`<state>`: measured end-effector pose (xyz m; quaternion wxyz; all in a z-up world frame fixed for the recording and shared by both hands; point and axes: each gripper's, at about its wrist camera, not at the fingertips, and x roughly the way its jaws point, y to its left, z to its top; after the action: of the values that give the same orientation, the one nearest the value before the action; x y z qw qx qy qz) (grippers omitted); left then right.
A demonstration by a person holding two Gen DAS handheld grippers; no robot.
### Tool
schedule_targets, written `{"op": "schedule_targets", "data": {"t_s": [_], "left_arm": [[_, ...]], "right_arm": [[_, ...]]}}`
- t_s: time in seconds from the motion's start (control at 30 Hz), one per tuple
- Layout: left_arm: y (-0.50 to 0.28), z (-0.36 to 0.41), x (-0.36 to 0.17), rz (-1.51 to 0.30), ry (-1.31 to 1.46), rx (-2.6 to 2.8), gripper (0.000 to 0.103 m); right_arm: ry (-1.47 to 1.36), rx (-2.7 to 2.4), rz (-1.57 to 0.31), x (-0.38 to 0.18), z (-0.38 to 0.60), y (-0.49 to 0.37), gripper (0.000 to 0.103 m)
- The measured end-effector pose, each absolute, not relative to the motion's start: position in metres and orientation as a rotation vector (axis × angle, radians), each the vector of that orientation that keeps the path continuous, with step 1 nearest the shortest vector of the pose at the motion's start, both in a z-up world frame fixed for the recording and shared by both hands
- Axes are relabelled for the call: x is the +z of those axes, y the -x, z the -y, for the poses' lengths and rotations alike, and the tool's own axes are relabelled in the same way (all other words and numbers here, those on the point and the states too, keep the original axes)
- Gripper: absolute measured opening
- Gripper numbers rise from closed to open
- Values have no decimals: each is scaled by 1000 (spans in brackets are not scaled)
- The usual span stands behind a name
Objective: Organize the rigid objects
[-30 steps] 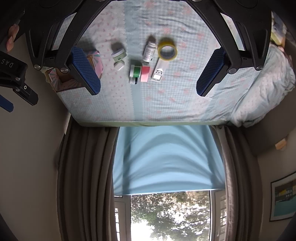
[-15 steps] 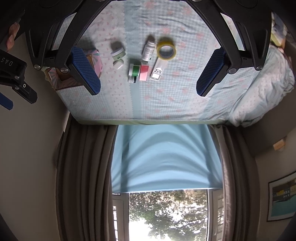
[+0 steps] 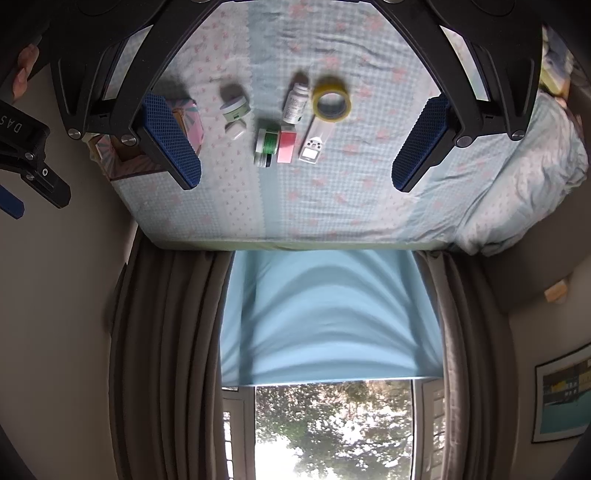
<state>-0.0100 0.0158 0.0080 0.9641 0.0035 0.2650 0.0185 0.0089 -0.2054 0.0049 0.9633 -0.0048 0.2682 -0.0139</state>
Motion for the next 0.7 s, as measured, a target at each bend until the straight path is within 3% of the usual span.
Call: {"op": "schedule_targets", "data": {"t_s": [0.7], "left_arm": [[-1, -23, 8, -553, -4, 58, 103]], "right_arm": [[-14, -6, -537, 8, 205, -15, 103]]}}
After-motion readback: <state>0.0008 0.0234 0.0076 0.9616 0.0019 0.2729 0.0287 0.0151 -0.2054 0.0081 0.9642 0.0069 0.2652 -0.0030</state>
